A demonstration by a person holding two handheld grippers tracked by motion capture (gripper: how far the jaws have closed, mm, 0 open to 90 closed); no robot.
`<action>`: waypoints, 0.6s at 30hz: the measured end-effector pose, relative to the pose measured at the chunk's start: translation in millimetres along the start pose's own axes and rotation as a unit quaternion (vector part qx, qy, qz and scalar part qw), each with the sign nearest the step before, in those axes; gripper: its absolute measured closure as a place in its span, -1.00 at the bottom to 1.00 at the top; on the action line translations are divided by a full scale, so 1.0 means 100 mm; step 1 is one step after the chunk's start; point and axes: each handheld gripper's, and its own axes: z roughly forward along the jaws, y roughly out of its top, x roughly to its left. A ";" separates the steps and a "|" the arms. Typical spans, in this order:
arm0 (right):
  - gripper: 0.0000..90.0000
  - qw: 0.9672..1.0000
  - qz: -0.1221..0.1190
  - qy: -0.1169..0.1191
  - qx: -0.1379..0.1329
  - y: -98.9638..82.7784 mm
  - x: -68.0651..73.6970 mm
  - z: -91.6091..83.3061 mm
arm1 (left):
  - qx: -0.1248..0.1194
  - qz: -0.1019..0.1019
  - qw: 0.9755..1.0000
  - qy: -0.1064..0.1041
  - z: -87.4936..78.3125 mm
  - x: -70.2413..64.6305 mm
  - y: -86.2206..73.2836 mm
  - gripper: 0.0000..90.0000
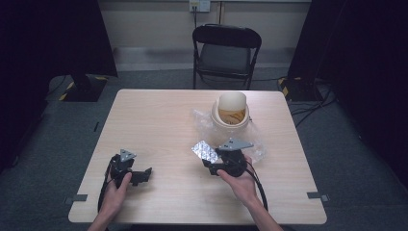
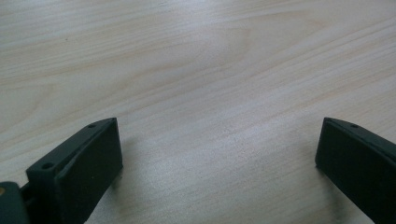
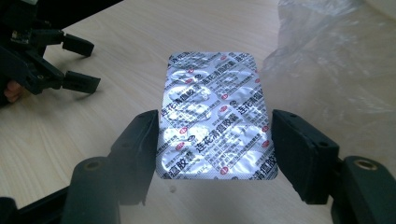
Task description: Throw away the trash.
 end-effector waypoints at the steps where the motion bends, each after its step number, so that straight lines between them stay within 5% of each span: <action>1: -0.24 1.000 0.001 -0.004 -0.004 0.02 -0.02 -0.05 | 0.000 0.000 1.000 0.000 0.00 0.00 0.00 -1.00; 18: -0.24 0.999 0.016 -0.023 -0.037 0.14 -0.19 -0.44 | 0.002 0.003 1.000 0.001 0.00 0.00 0.00 -1.00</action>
